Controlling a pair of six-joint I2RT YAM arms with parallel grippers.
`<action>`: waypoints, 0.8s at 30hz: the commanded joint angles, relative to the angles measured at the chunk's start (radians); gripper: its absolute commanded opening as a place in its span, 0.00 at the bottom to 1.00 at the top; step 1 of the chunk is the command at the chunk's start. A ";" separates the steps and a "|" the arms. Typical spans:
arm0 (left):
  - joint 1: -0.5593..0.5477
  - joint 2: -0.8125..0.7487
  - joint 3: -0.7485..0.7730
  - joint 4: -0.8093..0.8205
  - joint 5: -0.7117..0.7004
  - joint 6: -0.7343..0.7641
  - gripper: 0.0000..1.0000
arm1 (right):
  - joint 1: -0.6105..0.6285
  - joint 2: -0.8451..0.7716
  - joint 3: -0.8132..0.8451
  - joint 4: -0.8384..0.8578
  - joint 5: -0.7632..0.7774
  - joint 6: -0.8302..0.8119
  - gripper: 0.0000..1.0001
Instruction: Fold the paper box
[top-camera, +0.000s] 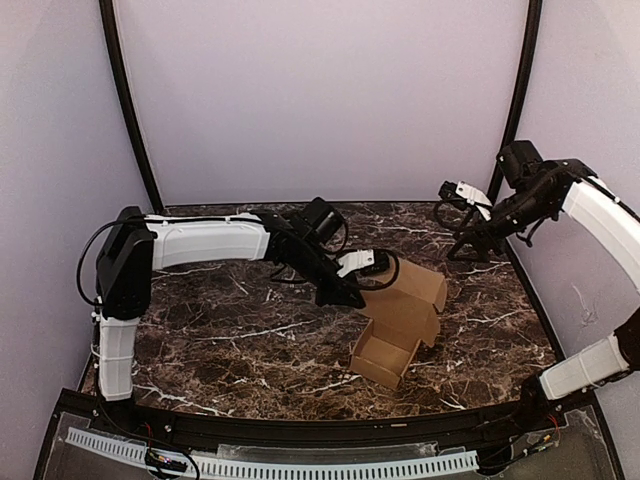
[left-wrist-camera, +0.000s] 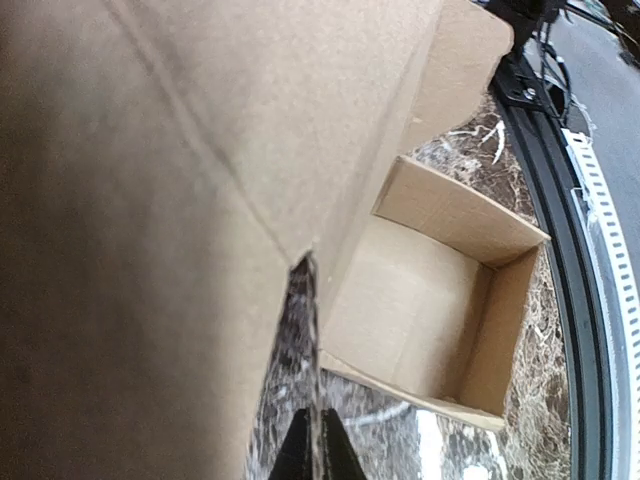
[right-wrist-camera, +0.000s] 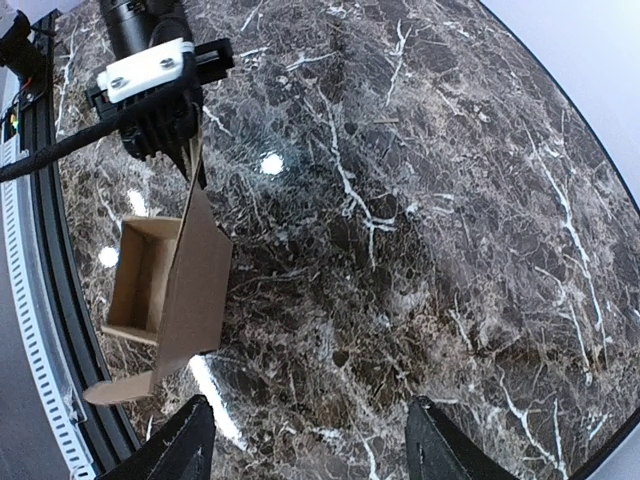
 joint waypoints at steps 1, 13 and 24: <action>0.037 -0.167 -0.177 0.197 -0.191 -0.189 0.01 | -0.001 0.059 0.037 0.156 -0.056 0.097 0.64; 0.135 -0.384 -0.487 0.482 -0.589 -0.378 0.01 | 0.038 0.250 -0.007 0.503 0.031 0.324 0.60; 0.139 -0.296 -0.532 0.664 -0.603 -0.524 0.05 | 0.189 0.549 0.115 0.595 -0.023 0.288 0.53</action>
